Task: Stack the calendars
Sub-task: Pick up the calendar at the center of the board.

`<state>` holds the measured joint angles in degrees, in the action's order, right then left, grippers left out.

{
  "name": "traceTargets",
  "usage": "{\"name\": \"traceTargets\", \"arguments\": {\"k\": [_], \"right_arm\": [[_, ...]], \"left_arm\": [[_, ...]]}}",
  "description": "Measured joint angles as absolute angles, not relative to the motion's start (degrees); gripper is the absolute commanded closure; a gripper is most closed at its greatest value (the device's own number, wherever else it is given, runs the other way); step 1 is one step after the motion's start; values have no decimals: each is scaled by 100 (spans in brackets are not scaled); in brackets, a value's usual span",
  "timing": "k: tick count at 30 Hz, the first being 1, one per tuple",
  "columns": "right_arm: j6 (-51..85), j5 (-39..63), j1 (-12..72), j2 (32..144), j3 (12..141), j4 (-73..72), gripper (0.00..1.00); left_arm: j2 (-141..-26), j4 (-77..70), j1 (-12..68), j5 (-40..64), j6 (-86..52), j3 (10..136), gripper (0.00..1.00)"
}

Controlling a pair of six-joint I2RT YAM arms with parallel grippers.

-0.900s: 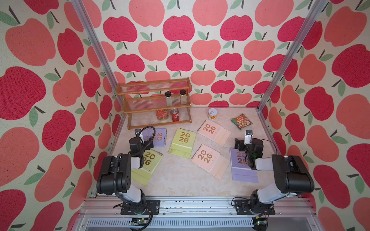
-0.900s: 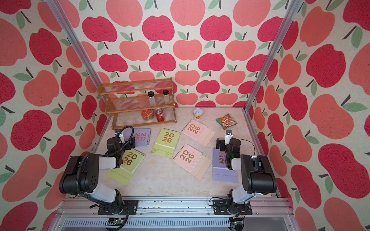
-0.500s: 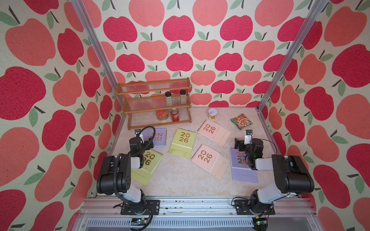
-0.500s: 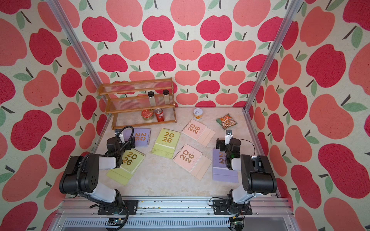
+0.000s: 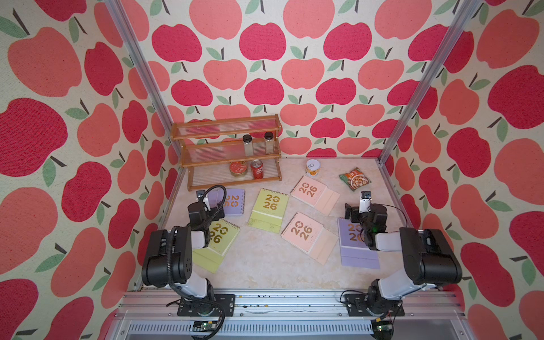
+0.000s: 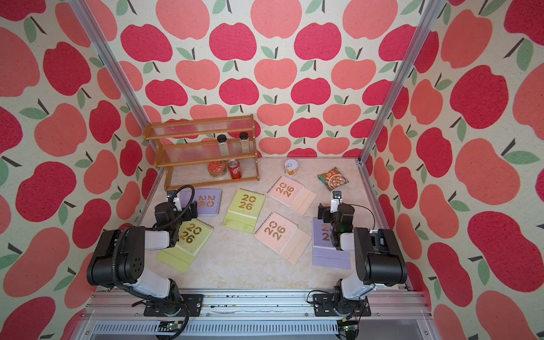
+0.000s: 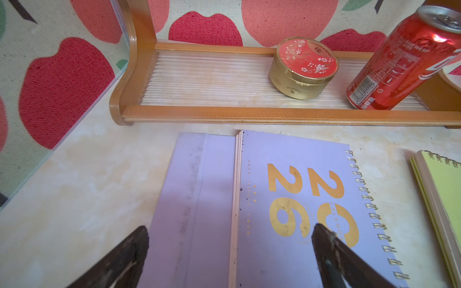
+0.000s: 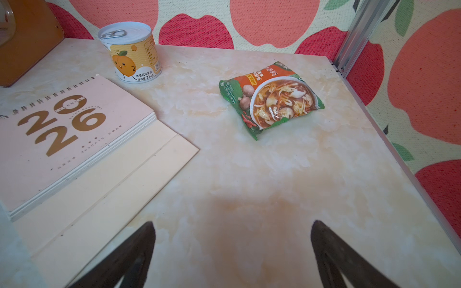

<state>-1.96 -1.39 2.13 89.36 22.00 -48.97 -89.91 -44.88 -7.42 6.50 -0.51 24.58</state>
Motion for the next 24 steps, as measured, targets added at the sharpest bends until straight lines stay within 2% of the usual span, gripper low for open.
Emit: {"name": "traceTargets", "arguments": {"k": [6,11,16,19,24], "right_arm": [[-196,-224,213,8877,2228,-4783,1],[-143,-510,224,7738,2602,-3597,1],[416,-21,226,6827,3612,-2587,1],[731,541,314,7113,4486,-1747,1],[694,670,1267,8202,5336,-248,1]], "left_arm": [[-8925,-4219,-676,506,-56,2519,2],[-8055,-2359,-467,255,-189,3542,0],[-7334,-1037,-250,351,-687,4696,1],[-6976,-331,-113,519,-1125,4842,1],[-6300,399,622,609,-1684,4477,0]]}}
